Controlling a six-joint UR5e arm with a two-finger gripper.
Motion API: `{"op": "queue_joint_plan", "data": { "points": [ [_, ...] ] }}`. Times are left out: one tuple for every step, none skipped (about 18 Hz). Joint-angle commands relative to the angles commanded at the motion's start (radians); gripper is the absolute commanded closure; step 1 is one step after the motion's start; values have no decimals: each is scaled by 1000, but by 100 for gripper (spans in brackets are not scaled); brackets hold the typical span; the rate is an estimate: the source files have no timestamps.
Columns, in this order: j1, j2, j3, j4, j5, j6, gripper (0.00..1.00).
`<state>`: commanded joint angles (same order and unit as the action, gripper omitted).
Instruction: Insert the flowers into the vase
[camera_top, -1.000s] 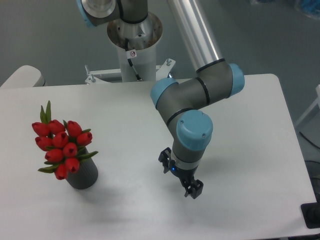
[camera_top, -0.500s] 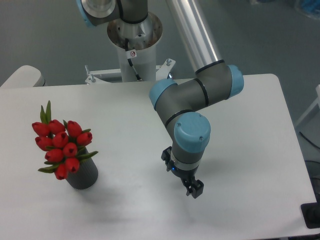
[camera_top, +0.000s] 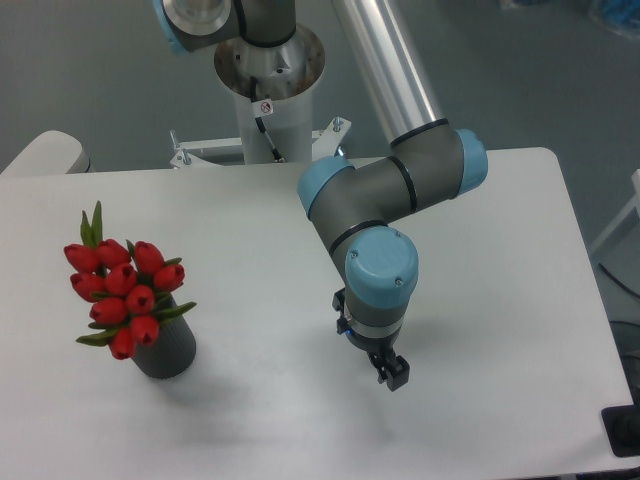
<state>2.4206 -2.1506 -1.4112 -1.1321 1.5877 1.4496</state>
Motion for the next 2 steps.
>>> {"op": "queue_joint_plan", "data": {
  "points": [
    [-2, 0, 0, 0, 0, 0, 0],
    [-2, 0, -2, 2, 2, 0, 0]
  ]
}}
